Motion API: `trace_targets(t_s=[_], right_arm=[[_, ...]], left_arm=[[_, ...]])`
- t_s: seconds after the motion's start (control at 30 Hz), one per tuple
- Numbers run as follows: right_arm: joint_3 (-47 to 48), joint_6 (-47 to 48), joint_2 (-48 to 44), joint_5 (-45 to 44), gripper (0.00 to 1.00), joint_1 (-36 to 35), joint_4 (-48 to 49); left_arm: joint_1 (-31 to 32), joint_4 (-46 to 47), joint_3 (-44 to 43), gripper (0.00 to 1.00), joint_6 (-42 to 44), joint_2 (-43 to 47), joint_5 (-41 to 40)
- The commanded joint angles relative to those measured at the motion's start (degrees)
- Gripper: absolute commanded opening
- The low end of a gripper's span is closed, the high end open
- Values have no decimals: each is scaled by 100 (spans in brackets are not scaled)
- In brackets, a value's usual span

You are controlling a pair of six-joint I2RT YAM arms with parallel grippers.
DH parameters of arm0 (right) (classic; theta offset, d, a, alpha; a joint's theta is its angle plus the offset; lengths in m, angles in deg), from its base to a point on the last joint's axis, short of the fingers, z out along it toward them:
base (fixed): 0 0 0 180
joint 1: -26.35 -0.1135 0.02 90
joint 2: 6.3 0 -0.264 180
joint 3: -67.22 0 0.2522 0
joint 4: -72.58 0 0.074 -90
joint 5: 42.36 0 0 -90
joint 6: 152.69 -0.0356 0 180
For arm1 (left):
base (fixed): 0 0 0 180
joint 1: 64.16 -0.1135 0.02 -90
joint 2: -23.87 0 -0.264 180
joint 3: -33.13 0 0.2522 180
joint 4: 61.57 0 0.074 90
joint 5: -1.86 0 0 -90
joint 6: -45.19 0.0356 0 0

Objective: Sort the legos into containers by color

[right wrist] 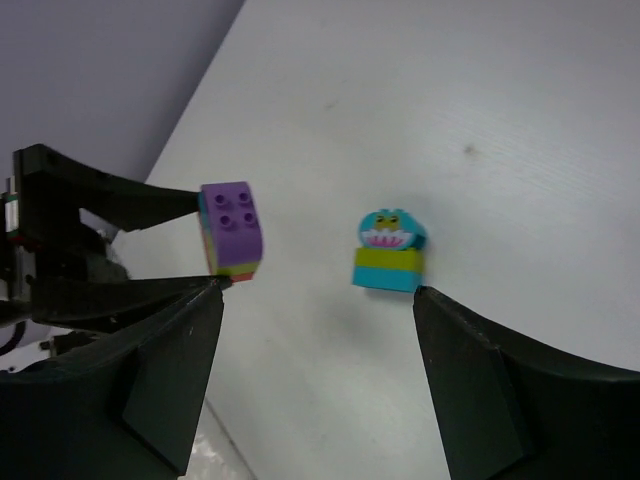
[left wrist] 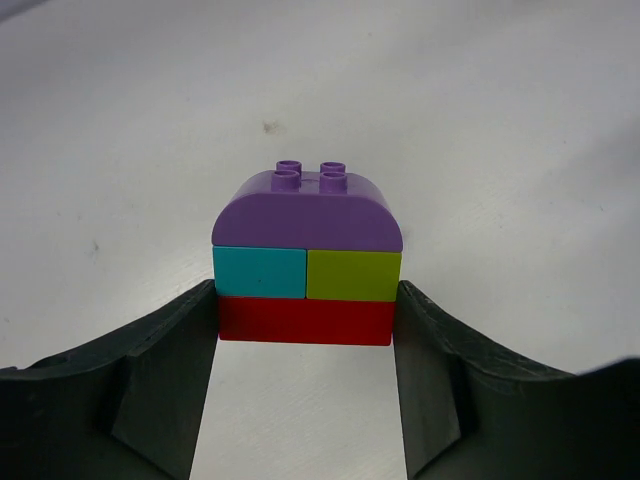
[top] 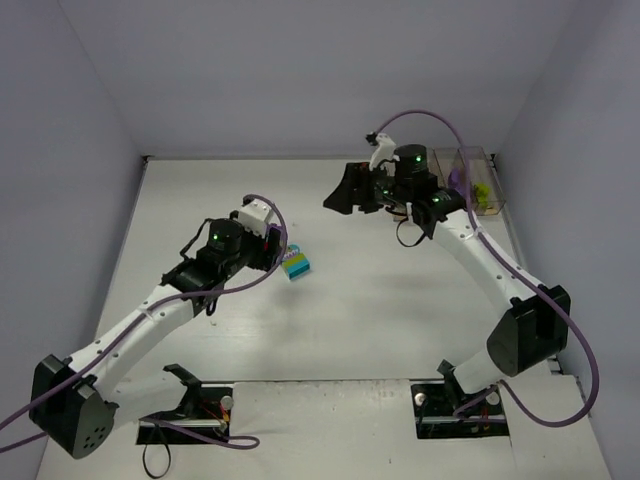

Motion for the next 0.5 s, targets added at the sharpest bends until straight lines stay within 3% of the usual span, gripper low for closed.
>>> trace_targets(t_s=[0.0, 0.47], right_arm=[[443, -689, 209, 616, 74, -473, 148], [805, -1068, 903, 555, 75, -1432, 157]], left_arm=[[33, 604, 115, 0, 1293, 338, 837], [33, 920, 195, 2, 1944, 848, 1471]])
